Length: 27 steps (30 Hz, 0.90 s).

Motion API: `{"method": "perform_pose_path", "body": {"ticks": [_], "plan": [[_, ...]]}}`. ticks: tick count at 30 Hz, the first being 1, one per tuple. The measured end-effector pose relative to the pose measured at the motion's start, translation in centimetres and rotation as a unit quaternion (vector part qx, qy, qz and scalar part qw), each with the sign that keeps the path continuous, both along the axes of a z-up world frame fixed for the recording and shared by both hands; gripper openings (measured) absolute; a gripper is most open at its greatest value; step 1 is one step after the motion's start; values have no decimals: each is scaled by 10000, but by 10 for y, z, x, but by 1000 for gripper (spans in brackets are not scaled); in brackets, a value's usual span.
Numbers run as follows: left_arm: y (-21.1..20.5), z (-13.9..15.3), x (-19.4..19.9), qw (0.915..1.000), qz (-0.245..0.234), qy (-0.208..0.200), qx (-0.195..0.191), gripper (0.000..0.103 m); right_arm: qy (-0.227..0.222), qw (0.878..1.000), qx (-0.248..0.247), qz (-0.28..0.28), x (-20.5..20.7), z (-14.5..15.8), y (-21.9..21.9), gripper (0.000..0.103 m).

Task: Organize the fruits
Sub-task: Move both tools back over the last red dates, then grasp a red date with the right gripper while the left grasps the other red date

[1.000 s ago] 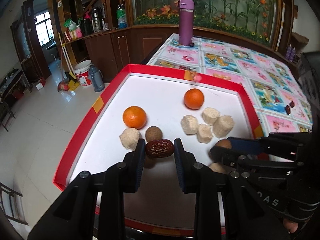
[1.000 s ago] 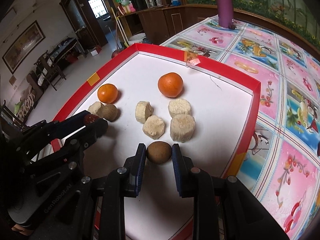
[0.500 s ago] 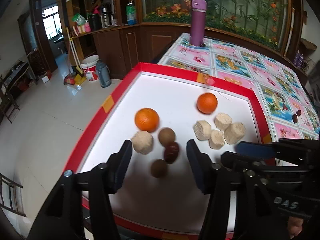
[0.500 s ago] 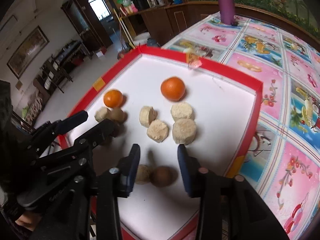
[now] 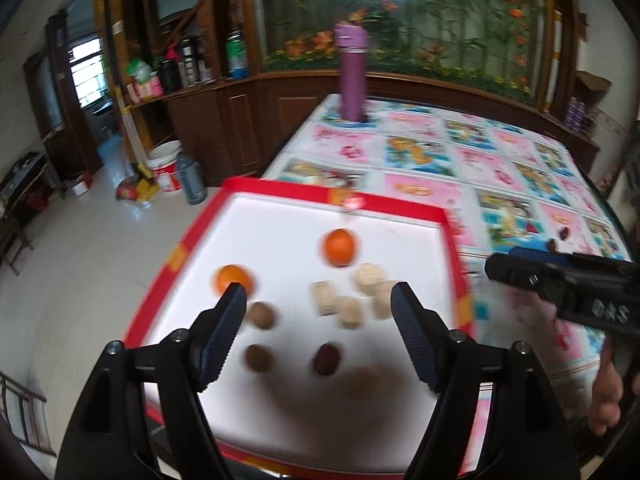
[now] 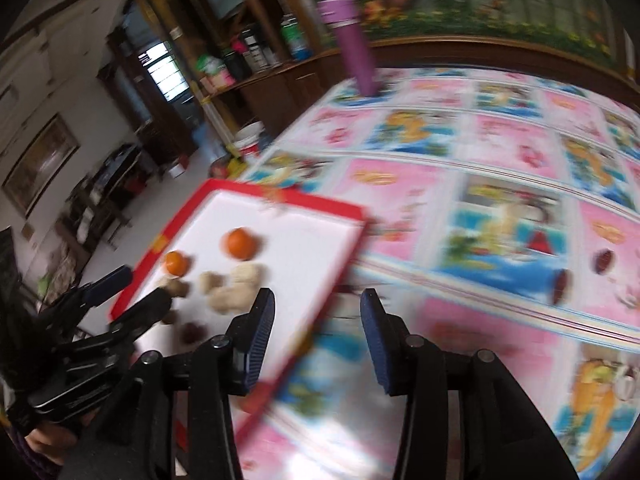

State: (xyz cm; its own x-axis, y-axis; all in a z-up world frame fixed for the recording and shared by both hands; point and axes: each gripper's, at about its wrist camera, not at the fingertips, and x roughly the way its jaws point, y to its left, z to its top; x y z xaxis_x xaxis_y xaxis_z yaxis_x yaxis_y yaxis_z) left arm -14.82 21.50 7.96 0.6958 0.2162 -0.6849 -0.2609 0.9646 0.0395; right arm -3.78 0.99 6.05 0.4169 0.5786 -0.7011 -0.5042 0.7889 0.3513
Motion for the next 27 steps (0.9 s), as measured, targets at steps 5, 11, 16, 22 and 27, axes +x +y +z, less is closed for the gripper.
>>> {"method": "perform_pose_path", "body": {"ticks": [5,11,16,22,27], "plan": [[-41,5,19,9988,-492,18,-13,80,-14,9975,-83,-702,22,-3,-68,44],[-87,5,41,9945,-1044,91,-24,80,-28,9884,-424,-1458,49,-13,-128,44],[-118,-1,65,9908,-1332,232,-19,80,209,9836,-582,-1696,74,-32,-143,44],[-144,-10,85,9864,-1590,401,-79,80,397,9795,-607,-1878,93,-43,-142,44],[-151,-15,96,9857,-1605,508,-120,80,320,9744,-761,-2089,103,-44,-139,28]]}}
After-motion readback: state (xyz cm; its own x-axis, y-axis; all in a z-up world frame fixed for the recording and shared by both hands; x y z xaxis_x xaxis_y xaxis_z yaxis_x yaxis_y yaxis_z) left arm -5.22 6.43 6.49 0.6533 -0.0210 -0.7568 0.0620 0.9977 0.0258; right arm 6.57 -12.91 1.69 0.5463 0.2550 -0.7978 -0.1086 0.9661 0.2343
